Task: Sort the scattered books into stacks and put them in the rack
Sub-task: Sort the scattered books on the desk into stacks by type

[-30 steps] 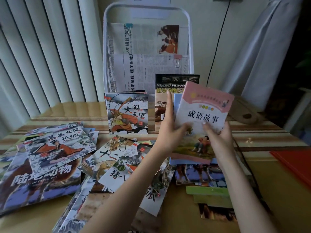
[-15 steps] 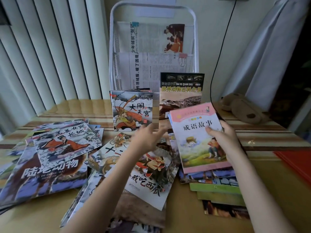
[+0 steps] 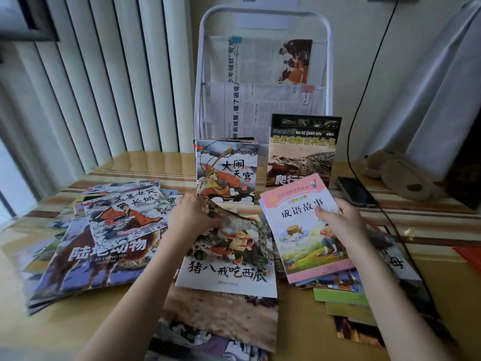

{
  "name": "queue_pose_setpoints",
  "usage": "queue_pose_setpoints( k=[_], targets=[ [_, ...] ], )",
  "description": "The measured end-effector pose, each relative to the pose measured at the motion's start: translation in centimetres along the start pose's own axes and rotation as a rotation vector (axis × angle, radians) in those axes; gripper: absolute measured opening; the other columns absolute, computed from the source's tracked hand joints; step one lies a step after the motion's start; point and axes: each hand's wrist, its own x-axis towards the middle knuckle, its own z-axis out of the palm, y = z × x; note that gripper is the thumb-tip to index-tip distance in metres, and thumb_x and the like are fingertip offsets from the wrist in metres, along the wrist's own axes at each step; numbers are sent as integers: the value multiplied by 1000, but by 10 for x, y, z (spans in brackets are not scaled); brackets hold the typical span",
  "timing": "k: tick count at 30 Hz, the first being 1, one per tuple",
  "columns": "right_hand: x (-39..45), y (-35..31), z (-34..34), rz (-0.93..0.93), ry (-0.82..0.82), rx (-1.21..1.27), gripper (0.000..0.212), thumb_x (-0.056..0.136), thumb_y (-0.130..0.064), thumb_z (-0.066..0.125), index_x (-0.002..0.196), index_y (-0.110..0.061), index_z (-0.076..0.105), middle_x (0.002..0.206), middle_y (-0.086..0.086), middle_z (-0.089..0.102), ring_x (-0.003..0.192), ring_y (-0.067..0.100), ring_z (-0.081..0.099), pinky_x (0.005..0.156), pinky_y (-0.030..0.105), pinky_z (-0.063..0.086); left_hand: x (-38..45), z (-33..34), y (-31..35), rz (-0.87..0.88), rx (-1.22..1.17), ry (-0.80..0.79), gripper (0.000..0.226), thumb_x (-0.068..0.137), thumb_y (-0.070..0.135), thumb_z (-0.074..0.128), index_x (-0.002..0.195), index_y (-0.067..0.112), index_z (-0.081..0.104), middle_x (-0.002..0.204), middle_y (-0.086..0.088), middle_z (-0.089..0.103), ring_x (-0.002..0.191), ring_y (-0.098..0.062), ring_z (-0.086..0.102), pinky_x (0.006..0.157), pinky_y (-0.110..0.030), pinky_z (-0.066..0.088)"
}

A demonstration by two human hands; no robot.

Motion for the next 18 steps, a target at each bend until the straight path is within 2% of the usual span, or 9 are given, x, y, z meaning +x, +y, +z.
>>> queue_pose_setpoints(
  k=[2,5,8,10,11,13,15,16,18],
  targets=[
    [-1,0,3,42,11,-204,34,74,-56,56,94,-29,61,89,-7,69,82,23,65,77,44,54,-1,-11,-4,-42,-137,-14,61,61,52,80,92,6,56,79,-4,61,70,-16,59,59,-30,53],
    [-7,2,4,94,18,-584,54,84,-56,49,119,-14,54,116,11,63,107,33,56,88,43,47,0,-17,-12,-86,-398,-19,59,66,39,82,104,4,53,90,-8,63,78,-21,64,72,-40,58],
    [-20,-7,9,31,92,-784,59,90,-46,52,134,-8,43,139,18,39,130,35,32,104,48,34,-1,-21,-17,-94,-678,74,66,69,37,80,115,1,49,102,-12,62,84,-26,66,76,-43,58],
    [-29,-21,18,-197,153,-656,57,90,-42,56,136,-11,42,144,15,33,133,32,29,109,48,30,-4,-24,-16,-58,-848,126,57,74,36,75,113,3,49,102,-15,63,79,-25,68,70,-39,59],
    [-36,-33,22,-285,89,-468,61,90,-44,54,140,-13,39,146,11,34,134,28,31,110,44,29,-7,-26,-13,-9,-888,162,50,77,34,72,112,5,49,100,-15,64,74,-22,68,63,-33,59],
    [-50,-61,39,-236,-260,7,75,87,-55,49,147,-18,26,145,-1,38,132,19,37,106,38,31,-13,-29,-3,66,-934,219,38,85,30,66,111,8,50,96,-12,66,68,-17,67,56,-23,56],
    [-55,-76,58,-121,-529,212,86,78,-65,52,148,-24,23,145,-11,36,130,13,37,109,42,31,-17,-28,7,109,-1020,226,28,90,27,60,111,11,50,93,-13,67,70,-19,69,62,-29,59],
    [-53,-74,69,-115,-553,227,84,78,-62,57,146,-25,27,147,-11,36,132,13,36,110,44,31,-19,-27,10,122,-1054,229,26,91,28,59,111,13,50,95,-14,68,74,-20,70,67,-33,59],
    [-49,-69,86,-147,-477,274,63,85,-41,65,140,-24,39,142,-7,46,131,14,42,109,42,35,-20,-27,8,99,-1049,232,40,91,40,56,120,13,48,110,-14,66,93,-24,68,81,-43,57]
  ],
)
